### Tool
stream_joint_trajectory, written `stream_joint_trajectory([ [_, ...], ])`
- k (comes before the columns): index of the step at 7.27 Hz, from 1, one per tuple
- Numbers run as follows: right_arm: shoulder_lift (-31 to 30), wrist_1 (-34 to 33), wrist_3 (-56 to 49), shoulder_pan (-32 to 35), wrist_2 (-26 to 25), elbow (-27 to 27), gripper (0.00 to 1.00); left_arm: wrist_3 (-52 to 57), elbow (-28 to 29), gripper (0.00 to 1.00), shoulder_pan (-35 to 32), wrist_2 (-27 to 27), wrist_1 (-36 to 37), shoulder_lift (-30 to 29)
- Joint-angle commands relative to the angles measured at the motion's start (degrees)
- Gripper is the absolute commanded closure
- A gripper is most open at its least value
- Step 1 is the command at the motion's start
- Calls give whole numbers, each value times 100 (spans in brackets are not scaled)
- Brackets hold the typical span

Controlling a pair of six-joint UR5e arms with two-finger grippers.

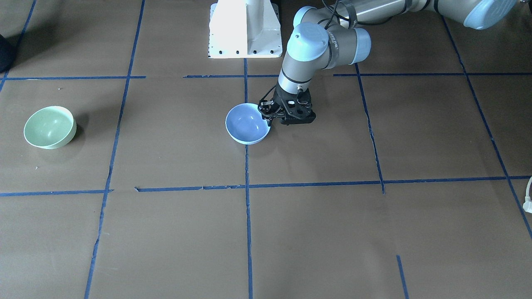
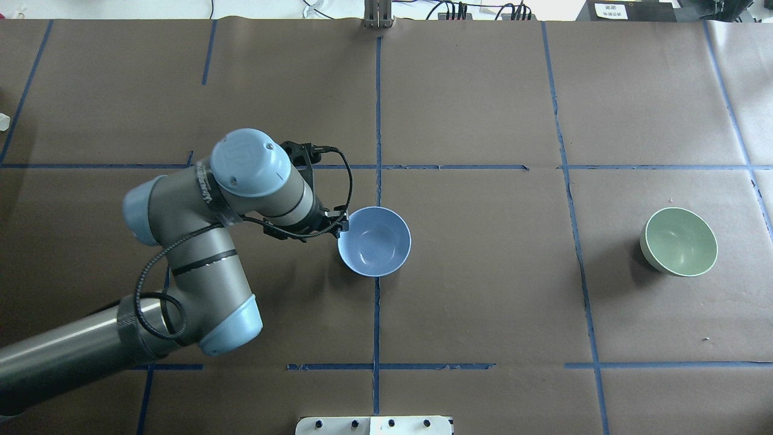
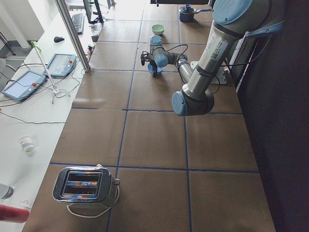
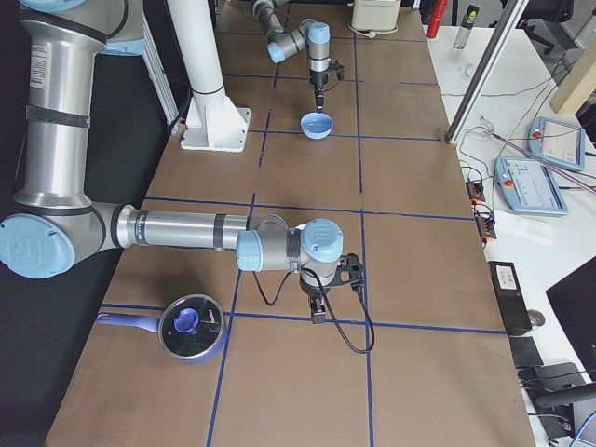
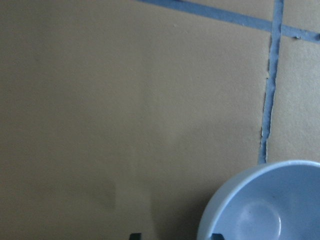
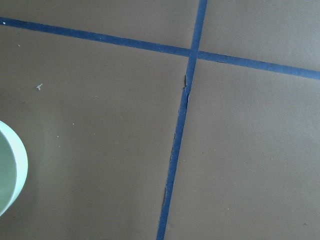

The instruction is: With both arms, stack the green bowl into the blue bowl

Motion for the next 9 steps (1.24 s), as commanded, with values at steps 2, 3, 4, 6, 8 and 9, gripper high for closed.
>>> stream_joint_trajectory([
  [2, 1, 1177, 1879, -532, 286, 80, 0, 3652, -1367, 0, -1964, -1159, 1186, 1833],
  [3, -26, 1863, 2863, -865, 286, 98, 0, 5168, -1350, 0, -2876, -1485, 1204, 2492],
  [4, -43, 1992, 3569, -1217, 243, 446, 0, 6506, -1263, 0, -3790, -1802, 1221, 3099],
  [6, -297, 1993, 4050, -1492, 138, 887, 0, 7938, -982, 0, -4964, -2104, 1195, 4103],
  [8, -569, 2054, 4094, -1685, -169, 977, 0, 8750, -735, 0, -5521, -2104, 1212, 4370],
  [9, -806, 2516, 4286, -1764, -240, 933, 0, 8761, -718, 0, -5522, -2104, 1204, 4371],
])
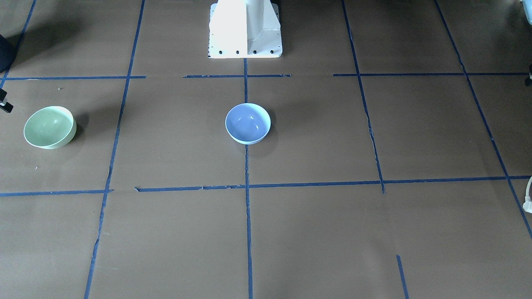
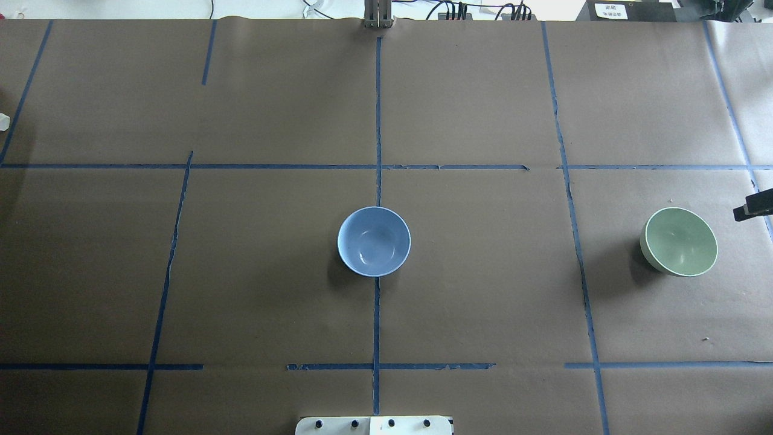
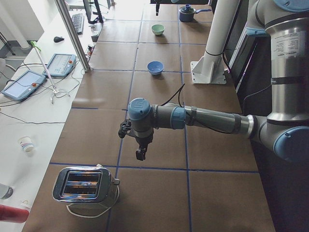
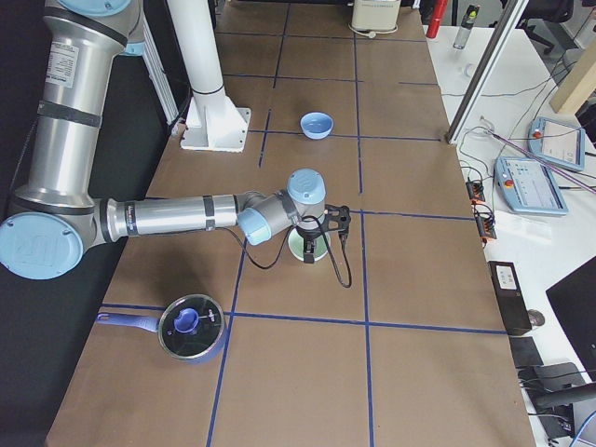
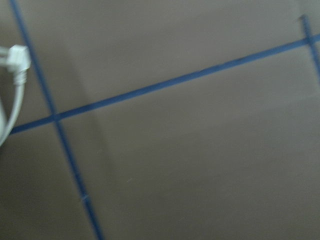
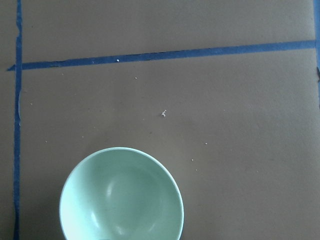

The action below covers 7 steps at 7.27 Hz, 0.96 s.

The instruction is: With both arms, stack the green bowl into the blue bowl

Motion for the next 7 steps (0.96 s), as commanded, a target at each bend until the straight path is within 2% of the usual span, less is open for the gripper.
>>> stream_joint_trajectory([
  [1, -335, 954, 747, -362, -202, -107, 0, 187, 26, 0, -131, -6, 9, 69],
  [2, -301, 1699, 1345, -878, -760, -500, 1, 178, 8, 0, -131, -6, 9, 61],
  [3, -13, 2385, 1681, -1170, -1026, -1174, 2, 178, -10, 0, -131, -6, 1, 61],
  [4, 277, 2801, 1920, -1260, -1038, -1650, 5, 178, -27, 0, -131, -6, 1, 61],
  [5, 271, 2823, 1931, -1296, -1020, -1690, 18, 178, -36, 0, -131, -6, 1, 69],
  [6, 219, 2832, 1940, -1278, -977, -1655, 69, 178, -36, 0, -131, -6, 1, 69],
  [7, 192, 2832, 1940, -1261, -846, -1577, 92, 178, -45, 0, -131, -6, 1, 69],
])
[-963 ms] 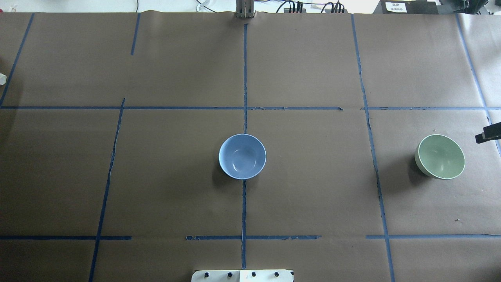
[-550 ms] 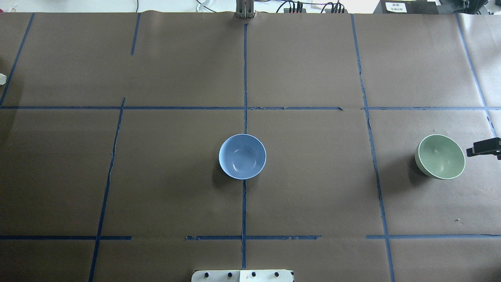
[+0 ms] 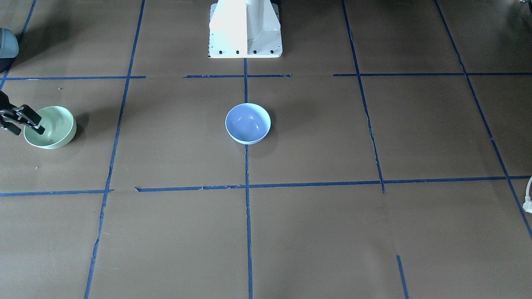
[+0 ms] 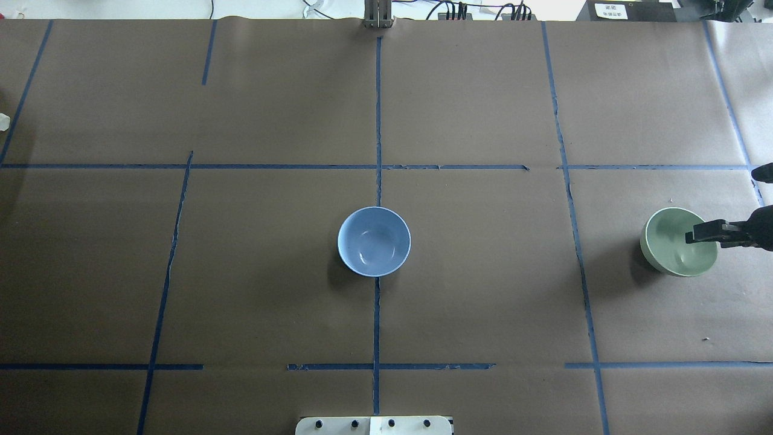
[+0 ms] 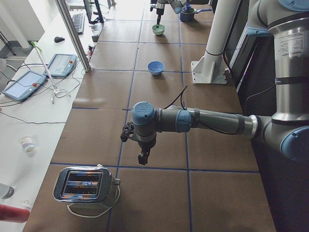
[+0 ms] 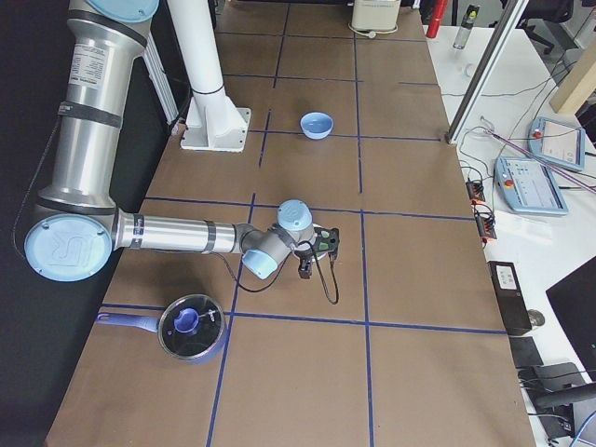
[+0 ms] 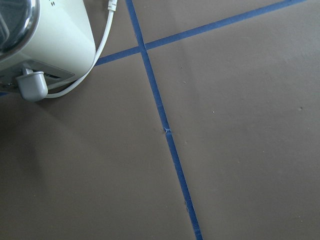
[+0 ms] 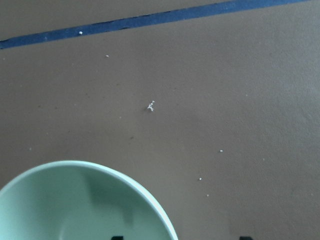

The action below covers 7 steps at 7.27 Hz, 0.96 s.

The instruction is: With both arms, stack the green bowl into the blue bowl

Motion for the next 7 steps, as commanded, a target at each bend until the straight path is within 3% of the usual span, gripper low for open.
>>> stream_joint_trajectory([
  [1, -110, 34, 21, 5, 176, 110, 100, -9, -9, 0, -9, 0, 0, 1],
  [4, -262, -332, 317, -30, 422, 917, 100, -17, -9, 0, 0, 0, 0, 1],
  [6, 683, -1776, 810, -152, 396, 1540, 100, -26, 0, 0, 0, -9, 0, 1],
  [7, 1471, -2664, 1326, -388, 309, 1761, 100, -26, 26, 0, 0, -9, 0, 1],
])
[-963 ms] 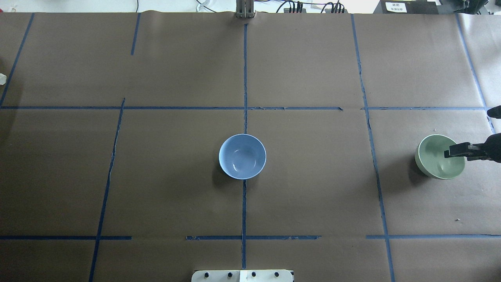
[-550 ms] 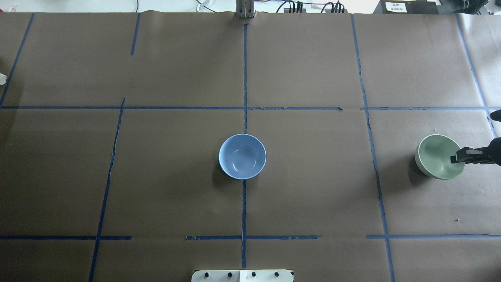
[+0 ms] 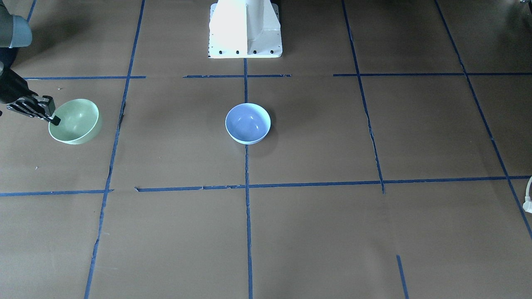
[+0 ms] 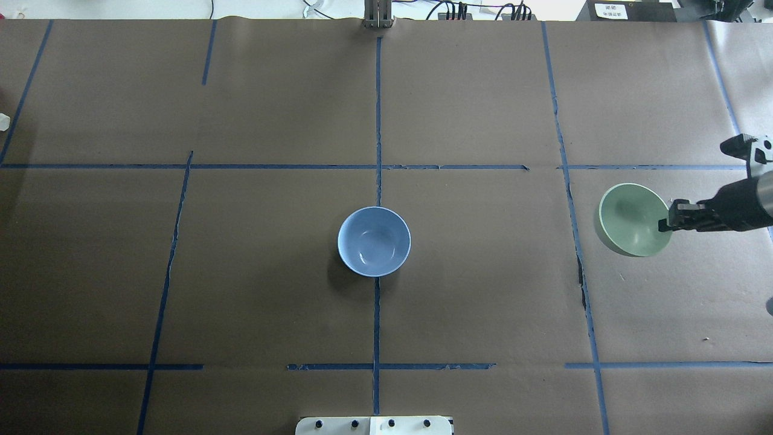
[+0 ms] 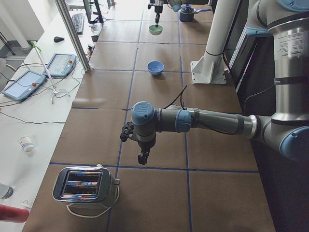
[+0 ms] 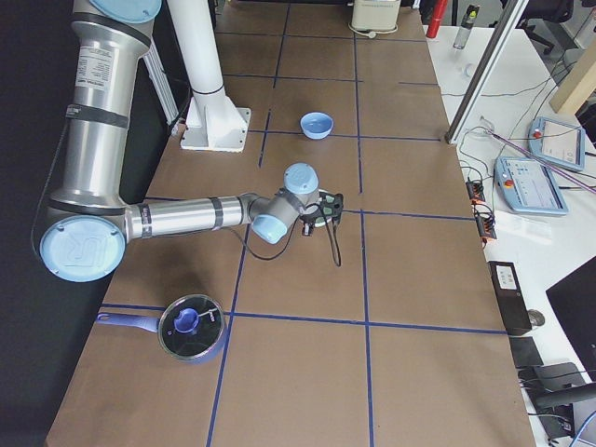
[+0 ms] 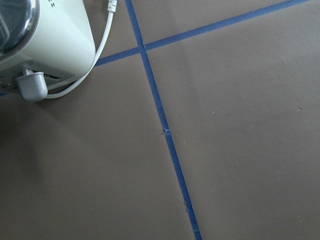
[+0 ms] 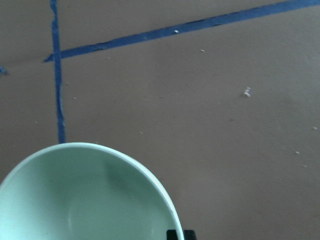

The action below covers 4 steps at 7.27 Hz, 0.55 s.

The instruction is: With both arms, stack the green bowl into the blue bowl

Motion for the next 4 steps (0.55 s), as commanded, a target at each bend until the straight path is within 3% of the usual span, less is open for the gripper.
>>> stream_joint_trajectory([
  [1, 1644, -1761, 1035, -548, -289, 392, 100, -3, 73, 0, 0, -1, 0, -9],
  [4, 3835, -3715, 2504, -2200, -1745, 235, 100, -73, 65, 0, 0, -1, 0, -18],
])
